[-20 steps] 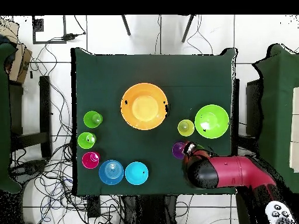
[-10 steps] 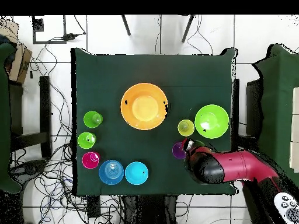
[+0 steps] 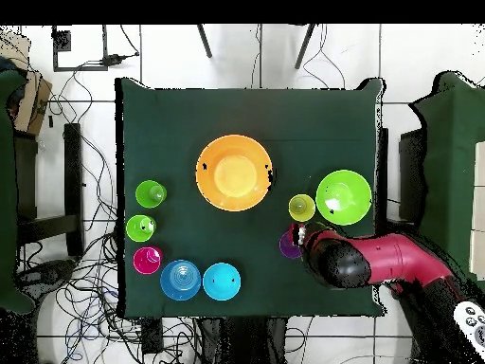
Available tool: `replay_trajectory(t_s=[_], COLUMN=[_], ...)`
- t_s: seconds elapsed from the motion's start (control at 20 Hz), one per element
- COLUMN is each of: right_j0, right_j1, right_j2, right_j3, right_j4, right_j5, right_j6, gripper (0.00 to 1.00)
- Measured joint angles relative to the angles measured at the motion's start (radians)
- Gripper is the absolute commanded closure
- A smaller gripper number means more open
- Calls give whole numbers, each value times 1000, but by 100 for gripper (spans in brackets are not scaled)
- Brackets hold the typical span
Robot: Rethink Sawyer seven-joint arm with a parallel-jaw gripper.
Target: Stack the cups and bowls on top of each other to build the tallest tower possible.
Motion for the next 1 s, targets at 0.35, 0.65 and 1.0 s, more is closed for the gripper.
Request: replay_trajectory(t_s=[0.35,0.65,1.0], right_j0=[-3,-2,-2], right_j1=[43,80,105], right_j2=[42,48,48], right_j3=[-12,-47,-86], right_j4=[-1,-1,-1], right_j5=[40,69,91], right_j6=[-105,-108,-108], gripper=[0,0,0])
